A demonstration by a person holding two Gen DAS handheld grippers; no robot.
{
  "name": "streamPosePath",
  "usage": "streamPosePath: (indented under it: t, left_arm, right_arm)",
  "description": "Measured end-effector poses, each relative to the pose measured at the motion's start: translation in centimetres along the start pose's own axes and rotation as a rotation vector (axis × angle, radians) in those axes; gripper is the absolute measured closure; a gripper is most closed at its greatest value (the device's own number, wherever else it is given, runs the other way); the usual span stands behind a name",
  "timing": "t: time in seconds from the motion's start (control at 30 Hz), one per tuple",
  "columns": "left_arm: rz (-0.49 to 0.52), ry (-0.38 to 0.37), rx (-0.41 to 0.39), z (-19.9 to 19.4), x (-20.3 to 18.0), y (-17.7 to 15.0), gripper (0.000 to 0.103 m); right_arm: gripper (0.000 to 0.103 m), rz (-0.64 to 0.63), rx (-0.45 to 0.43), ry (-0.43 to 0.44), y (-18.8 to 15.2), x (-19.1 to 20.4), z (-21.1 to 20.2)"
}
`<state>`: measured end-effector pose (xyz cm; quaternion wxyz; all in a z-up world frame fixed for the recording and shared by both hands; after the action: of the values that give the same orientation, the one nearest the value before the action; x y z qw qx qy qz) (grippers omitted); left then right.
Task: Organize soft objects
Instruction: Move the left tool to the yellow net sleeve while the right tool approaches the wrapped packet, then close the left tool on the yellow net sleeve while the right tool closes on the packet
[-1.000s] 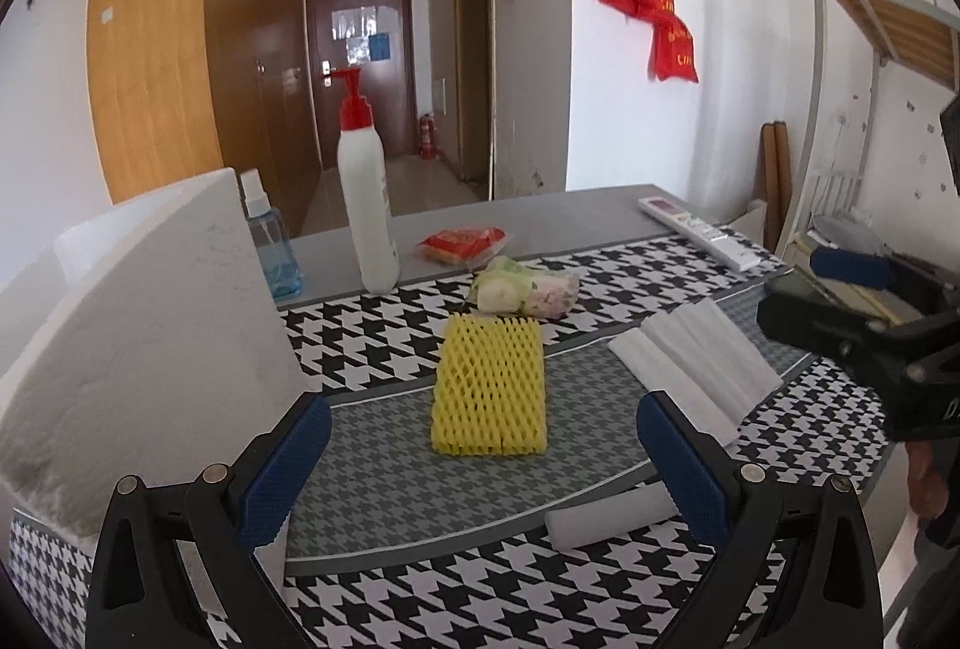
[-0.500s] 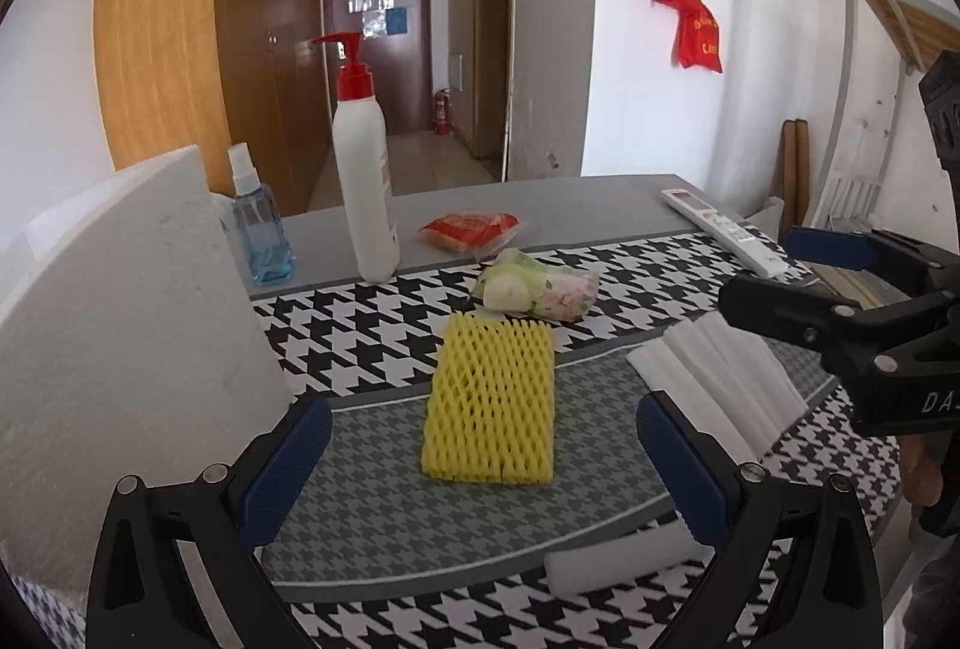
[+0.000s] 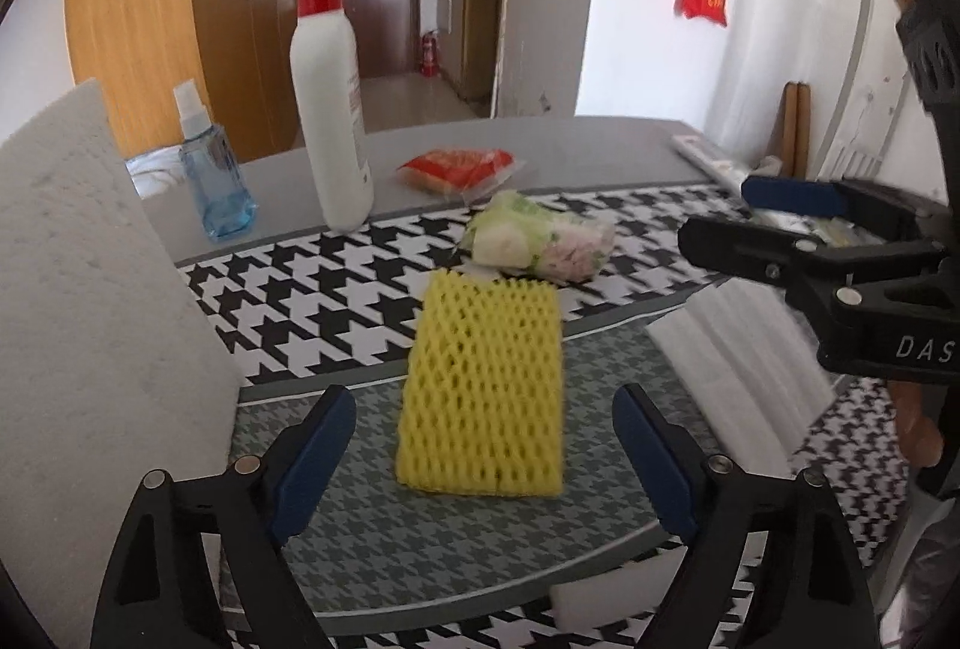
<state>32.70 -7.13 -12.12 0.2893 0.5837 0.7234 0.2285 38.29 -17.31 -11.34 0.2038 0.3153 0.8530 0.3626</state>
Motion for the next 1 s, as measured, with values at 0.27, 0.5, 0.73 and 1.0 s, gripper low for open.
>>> streamPosePath:
  t: [0.27,0.5,0.73,1.0]
  left_arm:
    - [-0.004,-0.01,0.067,1.8,0.3,-0.3,0.032]
    - [-0.002,-0.027,0.097,2.6,0.2,-0.2,0.041]
    - [0.011,-0.029,0.113,3.4,-0.1,-0.3,0.046]
    - [0.005,-0.092,0.141,3.7,-0.4,-0.6,0.069]
  right_arm:
    - [0.027,-0.044,0.029,-0.003,0.6,-0.5,3.0]
    - [0.034,-0.068,0.041,0.027,0.9,-0.4,5.2]
    - [0.034,-0.091,0.063,0.043,1.0,-0.3,6.9]
    - [0.038,-0.087,0.09,0.069,1.0,-0.1,8.3]
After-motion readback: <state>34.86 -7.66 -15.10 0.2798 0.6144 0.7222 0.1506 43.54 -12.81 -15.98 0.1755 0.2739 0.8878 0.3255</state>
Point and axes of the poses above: each gripper's, at about its wrist camera, not at the fingertips, and z roughly the way its jaws point, x to its left, y to its top, the point moved 5 cm from there along z, roughly the way its jaws point, and after that the axes turned 10 degrees about -z, right-handed, at the moved point
